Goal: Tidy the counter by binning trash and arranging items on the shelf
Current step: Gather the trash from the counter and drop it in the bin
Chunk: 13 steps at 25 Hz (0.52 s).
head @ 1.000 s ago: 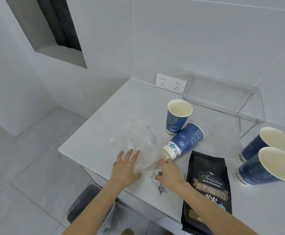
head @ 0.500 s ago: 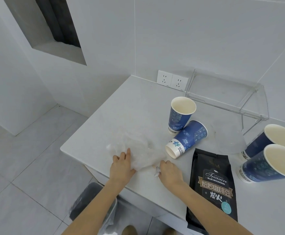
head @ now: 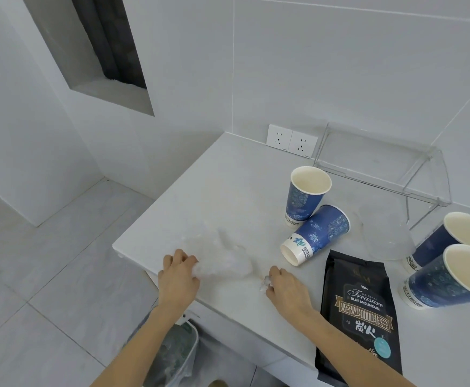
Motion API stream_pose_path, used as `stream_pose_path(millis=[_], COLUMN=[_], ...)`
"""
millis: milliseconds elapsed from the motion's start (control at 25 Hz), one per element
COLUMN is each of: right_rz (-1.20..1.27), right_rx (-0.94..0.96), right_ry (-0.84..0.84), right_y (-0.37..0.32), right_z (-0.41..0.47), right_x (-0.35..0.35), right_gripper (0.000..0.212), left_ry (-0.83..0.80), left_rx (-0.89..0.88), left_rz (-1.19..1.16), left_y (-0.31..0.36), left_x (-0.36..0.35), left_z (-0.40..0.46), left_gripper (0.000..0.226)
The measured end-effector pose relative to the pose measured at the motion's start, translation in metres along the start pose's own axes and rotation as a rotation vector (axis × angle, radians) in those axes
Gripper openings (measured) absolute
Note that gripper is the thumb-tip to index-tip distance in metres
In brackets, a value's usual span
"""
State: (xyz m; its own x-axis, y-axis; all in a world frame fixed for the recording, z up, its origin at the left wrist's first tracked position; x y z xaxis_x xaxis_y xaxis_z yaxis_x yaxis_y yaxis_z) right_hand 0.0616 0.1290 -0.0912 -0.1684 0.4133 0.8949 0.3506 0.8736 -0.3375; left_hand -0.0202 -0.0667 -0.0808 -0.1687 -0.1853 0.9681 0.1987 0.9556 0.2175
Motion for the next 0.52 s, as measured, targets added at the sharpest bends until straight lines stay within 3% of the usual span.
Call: stream_pose_path(millis=[280,520], right_rz=[0.437,0.617], right_rx=[0.133,0.304], right_ry=[0.048,-0.208], right_y=[-0.045,-0.119], right_z=[0.003,0.009], right_x=[0.013,0.002], right_gripper=[0.018,0.003], left_ry=[0.215,0.150], left_rx=[0.257,0.803], left_rz=[-0.397,-0.558], left_y=[-0.049,-0.094], left_x=[0.023,0.017], left_z=[-0.038,-0.109], left_gripper=[0.022,0.030])
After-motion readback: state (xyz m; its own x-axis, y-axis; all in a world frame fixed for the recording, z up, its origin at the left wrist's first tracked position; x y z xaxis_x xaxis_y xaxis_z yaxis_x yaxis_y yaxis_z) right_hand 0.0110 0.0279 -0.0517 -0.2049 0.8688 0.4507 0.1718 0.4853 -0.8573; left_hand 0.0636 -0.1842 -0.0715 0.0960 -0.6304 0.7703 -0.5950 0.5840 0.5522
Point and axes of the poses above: each hand's wrist, its own z-axis towards the middle knuckle, its own x-axis out of the back of the hand, y = z × x, the point moved 3 cm from there along z, towards the middle knuckle, and after that the axes turned 6 degrees about z, right-handed, at the moved point
